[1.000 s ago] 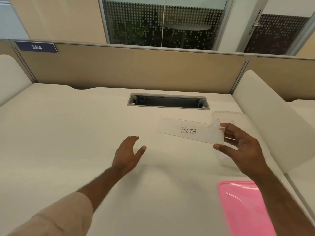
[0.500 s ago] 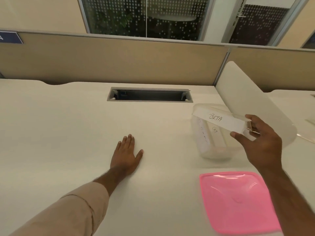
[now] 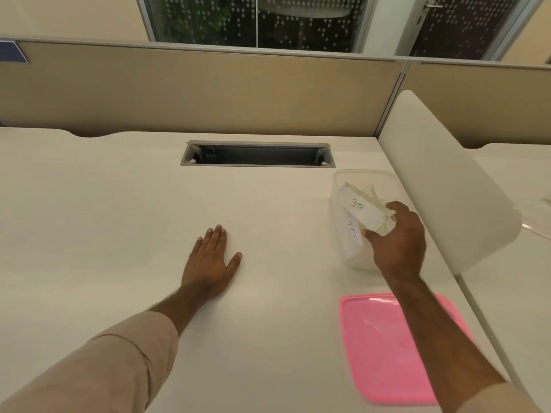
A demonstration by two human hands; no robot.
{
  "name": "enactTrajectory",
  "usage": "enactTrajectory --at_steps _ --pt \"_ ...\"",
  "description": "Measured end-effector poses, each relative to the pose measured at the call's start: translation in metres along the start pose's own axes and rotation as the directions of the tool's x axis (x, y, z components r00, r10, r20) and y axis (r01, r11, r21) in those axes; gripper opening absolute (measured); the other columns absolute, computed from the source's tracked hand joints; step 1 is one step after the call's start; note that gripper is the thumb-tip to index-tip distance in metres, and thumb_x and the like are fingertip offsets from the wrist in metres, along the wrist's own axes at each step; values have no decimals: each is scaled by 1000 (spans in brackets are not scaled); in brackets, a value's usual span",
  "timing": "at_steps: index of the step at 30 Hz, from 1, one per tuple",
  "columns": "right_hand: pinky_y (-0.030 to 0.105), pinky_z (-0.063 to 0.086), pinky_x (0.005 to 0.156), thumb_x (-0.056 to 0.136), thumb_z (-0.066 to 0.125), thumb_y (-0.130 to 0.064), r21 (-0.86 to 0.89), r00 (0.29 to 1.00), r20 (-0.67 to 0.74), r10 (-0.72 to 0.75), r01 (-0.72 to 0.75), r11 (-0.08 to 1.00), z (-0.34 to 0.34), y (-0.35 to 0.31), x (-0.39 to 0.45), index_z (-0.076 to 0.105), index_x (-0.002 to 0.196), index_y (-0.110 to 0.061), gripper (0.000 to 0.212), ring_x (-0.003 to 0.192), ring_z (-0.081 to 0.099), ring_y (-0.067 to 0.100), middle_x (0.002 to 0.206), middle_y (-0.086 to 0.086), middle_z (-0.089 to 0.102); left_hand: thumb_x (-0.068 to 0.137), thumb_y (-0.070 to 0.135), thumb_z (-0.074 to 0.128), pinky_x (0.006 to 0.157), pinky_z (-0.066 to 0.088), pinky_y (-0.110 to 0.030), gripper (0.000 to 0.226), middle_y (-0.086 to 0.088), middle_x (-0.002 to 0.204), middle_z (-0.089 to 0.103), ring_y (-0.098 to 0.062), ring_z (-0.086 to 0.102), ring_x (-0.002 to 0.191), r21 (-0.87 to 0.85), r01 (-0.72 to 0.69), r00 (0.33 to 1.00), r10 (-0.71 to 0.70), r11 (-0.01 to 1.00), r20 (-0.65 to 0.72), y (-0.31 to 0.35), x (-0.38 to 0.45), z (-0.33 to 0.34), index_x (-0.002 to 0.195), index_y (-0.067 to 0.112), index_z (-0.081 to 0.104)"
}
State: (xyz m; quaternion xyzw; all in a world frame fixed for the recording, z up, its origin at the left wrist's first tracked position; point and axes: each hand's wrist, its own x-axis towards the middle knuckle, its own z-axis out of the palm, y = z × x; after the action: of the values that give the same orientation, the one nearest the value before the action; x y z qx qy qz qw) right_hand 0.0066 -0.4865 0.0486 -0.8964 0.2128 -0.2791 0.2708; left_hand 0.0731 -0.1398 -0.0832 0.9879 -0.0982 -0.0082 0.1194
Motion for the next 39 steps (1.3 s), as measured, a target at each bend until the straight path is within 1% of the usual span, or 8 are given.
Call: enactTrajectory --at_steps 4,12,20,25,29,33,36,39 --pt "40 47 76 58 91 -16 -73 996 85 38 -32 997 12 0 -1 52 119 -13 72 106 53 37 110 16 58 96 61 20 123 -1 -31 78 2 167 3 -12 -1 153 1 1 1000 -1 1000 -8 1 -1 0 157 13 9" --pt "40 48 90 61 89 -30 -119 912 384 146 -108 987 9 11 23 49 135 -11 86 111 57 34 122 16 57 95 63 19 123 0 -32 80 3 167 3 -12 -1 153 6 2 1000 -2 1000 -10 -1 0 0 158 14 8" --pt "36 47 93 77 79 -30 -156 808 558 189 -121 980 14 13 32 59 127 -11 56 110 59 29 125 12 62 94 64 18 123 1 -32 81 3 167 4 -12 -1 153 10 7 1000 -7 1000 -9 1 0 0 158 14 9" --pt "34 47 89 84 71 -27 -109 875 463 142 -103 989 15 14 23 66 114 -10 35 102 63 30 101 10 67 94 64 18 124 0 -33 81 3 167 4 -11 -1 153 5 10 1000 -10 1000 -4 2 0 -1 158 14 9" --pt "30 48 78 87 65 -14 98 981 190 -31 12 995 4 14 6 69 102 -6 17 81 63 26 88 8 68 94 65 17 123 0 -32 82 3 167 4 -11 -1 153 8 12 1000 -12 1000 4 1 0 -1 158 14 9" --pt "33 49 73 87 63 -4 162 984 -60 -166 174 971 -19 21 -16 69 95 -5 11 76 59 23 85 8 69 94 65 16 123 0 -31 82 4 167 5 -11 0 153 13 13 1000 -13 1000 -2 1 0 -1 157 14 10" --pt "32 46 73 85 64 -2 103 987 -78 -139 146 984 -35 42 -34 69 94 -4 10 76 58 23 84 9 68 95 64 19 123 0 -30 81 3 167 6 -11 1 153 13 9 1000 -8 1000 -11 0 0 0 157 14 11" --pt "34 47 75 85 66 -3 33 1000 -4 0 0 999 -46 70 -52 69 95 -2 11 82 60 28 90 14 68 97 61 24 123 1 -32 78 1 167 7 -13 2 153 -3 10 1000 -10 1000 -13 2 -1 -1 157 12 13"
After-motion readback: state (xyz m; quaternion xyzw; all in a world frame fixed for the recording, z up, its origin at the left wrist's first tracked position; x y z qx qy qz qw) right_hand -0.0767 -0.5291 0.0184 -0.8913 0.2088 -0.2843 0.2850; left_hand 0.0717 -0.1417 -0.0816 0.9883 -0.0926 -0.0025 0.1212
